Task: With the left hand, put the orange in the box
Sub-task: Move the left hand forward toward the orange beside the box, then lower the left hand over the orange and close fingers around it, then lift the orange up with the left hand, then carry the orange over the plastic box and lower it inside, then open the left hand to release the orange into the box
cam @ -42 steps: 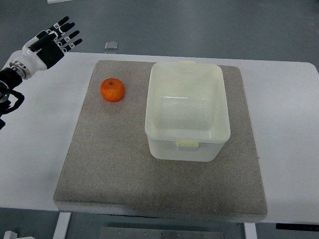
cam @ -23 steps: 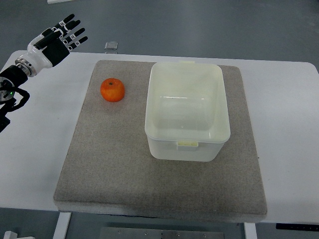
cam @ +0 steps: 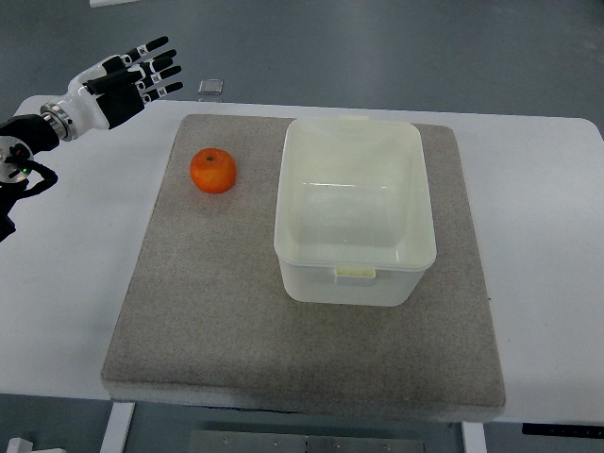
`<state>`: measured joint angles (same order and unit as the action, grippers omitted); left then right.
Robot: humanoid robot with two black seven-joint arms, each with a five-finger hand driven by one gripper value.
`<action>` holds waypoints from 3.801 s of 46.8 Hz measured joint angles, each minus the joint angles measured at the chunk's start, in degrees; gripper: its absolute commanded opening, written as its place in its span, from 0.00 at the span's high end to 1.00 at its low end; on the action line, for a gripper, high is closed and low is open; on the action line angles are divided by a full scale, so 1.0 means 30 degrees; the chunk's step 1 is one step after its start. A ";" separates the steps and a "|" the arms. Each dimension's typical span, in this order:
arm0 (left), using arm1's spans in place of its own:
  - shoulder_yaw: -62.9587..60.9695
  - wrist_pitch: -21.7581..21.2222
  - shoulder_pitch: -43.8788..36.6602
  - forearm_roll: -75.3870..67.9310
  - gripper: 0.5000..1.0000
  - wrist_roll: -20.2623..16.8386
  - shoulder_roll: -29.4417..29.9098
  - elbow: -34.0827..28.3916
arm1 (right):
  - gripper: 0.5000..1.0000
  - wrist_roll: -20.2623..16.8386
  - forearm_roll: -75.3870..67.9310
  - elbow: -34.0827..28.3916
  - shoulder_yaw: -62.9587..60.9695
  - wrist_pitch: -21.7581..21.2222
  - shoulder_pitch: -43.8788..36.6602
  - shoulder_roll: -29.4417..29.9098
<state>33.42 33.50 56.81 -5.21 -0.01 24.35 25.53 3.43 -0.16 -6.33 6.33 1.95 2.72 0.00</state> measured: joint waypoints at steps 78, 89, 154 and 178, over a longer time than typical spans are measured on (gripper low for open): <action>-0.4137 -0.6244 0.0965 -2.8795 0.38 -0.5948 0.0056 0.4642 | 0.14 0.0001 0.0004 0.0000 -0.0004 -0.0006 0.0001 0.0000; -0.4134 -0.6244 0.1042 -2.8848 0.66 -0.5947 0.0055 0.4642 | 0.14 0.0000 0.0006 0.0000 -0.0002 -0.0001 0.0002 0.0000; -0.4474 -0.3226 0.7006 -2.8997 1.00 -0.5872 -0.0651 1.3033 | 0.14 0.0000 0.0000 0.0000 -0.0004 0.0006 0.0000 0.0000; -0.6008 -0.4442 0.6015 -3.0866 0.48 -0.5708 -0.1385 1.2935 | 0.14 0.0001 -0.0006 0.0000 -0.0006 -0.0002 0.0001 0.0000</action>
<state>15.40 20.17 74.86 -97.81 -17.13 20.19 64.34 3.43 -0.17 -6.33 6.31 1.95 2.72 0.00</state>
